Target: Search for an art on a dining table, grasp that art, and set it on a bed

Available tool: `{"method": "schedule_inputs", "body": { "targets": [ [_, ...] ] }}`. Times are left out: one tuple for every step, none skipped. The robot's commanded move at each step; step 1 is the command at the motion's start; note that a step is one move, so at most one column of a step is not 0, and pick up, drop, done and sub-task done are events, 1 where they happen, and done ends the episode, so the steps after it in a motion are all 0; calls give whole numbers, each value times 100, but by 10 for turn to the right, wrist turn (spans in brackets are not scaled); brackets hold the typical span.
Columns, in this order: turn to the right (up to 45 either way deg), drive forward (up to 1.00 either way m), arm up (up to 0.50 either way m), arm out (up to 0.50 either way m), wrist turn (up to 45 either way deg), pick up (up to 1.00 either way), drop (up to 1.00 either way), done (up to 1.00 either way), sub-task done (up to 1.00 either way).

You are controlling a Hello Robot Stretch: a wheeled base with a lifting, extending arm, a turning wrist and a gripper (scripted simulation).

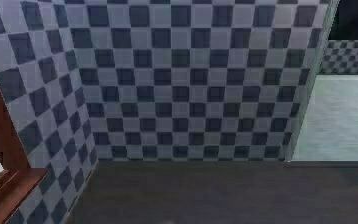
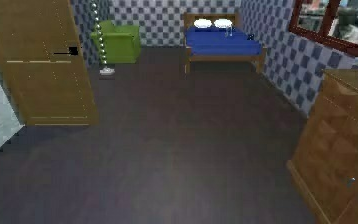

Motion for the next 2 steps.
{"method": "schedule_inputs", "body": {
  "targets": [
    [450, 0, 0, 0, 0, 0, 0, 0, 0],
    [0, 100, 0, 0, 0, 0, 0, 0, 0]
  ]
}}
